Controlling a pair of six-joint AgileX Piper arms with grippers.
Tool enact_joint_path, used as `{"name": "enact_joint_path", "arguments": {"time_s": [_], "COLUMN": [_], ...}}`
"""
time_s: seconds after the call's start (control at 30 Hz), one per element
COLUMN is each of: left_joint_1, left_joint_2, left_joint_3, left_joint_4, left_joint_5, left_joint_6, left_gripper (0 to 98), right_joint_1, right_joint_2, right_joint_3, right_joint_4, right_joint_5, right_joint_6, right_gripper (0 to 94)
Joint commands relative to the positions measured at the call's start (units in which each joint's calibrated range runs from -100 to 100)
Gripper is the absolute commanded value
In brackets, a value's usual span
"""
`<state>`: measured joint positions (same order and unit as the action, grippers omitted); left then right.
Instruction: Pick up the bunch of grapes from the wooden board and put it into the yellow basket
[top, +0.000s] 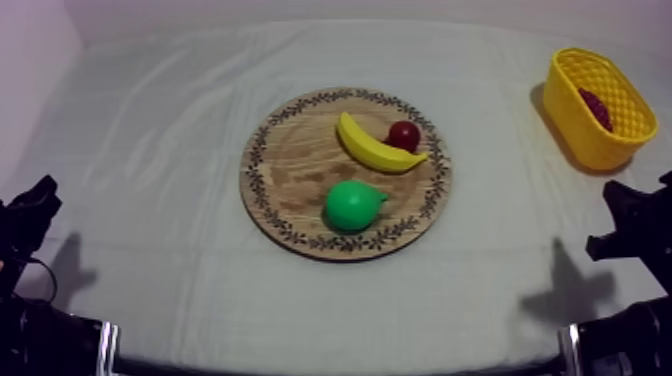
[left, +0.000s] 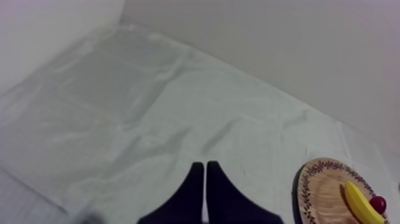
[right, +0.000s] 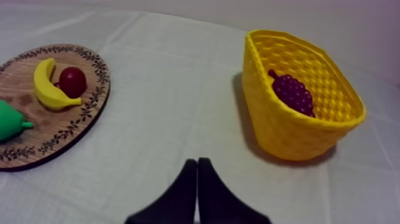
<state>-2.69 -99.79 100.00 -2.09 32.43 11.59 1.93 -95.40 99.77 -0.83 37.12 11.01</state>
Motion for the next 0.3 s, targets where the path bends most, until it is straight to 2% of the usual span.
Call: {"name": "enact_joint_path", "arguments": {"time_s": [0.0,0.27], "left_joint_1": [-0.03,-0.03], "left_joint_2": [0.05,0.05], "left_joint_3": [0.0,0.0], "left_joint_4": [0.01,0.01], "left_joint_5": [-0.01,-0.01], "left_joint_6": [0.0,0.0], "left_gripper": [0.1,0.1], "right_joint_1": [0.3,1.22], "right_joint_2": [-0.1,-0.26], "right_joint_3": [0.0,0.0], "right_joint_4": [-0.07,-0.07], "right_joint_5": [0.12,0.14], "right_joint_6": [0.13,0.25], "right_gripper": [0.4,0.4]}}
